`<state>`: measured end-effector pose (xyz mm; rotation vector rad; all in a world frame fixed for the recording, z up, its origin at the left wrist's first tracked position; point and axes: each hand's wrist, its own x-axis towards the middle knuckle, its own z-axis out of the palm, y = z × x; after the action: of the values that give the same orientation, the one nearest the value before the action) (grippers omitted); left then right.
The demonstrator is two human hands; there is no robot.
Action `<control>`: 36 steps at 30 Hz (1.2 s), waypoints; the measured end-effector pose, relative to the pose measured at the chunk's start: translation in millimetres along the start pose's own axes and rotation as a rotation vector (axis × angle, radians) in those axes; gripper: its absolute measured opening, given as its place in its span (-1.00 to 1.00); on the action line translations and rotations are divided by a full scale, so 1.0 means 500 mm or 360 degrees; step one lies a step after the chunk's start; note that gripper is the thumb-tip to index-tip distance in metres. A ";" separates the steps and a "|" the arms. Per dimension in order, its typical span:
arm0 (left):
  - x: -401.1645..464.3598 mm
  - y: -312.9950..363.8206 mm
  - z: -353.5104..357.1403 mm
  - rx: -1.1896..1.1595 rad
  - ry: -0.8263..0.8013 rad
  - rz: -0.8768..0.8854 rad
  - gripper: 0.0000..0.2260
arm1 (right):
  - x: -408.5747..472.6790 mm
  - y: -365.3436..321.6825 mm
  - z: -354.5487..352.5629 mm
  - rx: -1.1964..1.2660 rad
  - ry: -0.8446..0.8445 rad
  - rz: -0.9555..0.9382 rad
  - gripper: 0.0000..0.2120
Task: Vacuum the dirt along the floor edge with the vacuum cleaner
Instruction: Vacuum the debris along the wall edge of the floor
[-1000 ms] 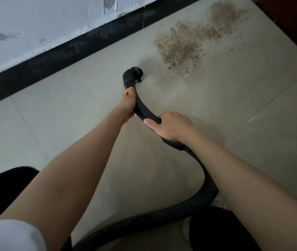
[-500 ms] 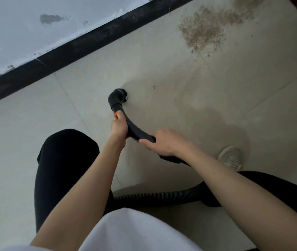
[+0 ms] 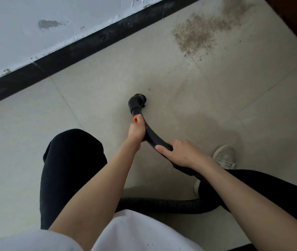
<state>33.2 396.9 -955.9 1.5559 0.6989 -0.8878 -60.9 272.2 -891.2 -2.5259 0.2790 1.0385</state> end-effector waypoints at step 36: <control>0.039 0.072 0.149 0.0286 -0.0188 0.0113 -0.67 | 0.002 0.093 -0.062 0.0304 0.0173 0.0251 -0.43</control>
<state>61.2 316.9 -957.4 1.6613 0.4872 -1.0028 -55.8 216.7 -885.0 -2.4207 0.5879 0.8851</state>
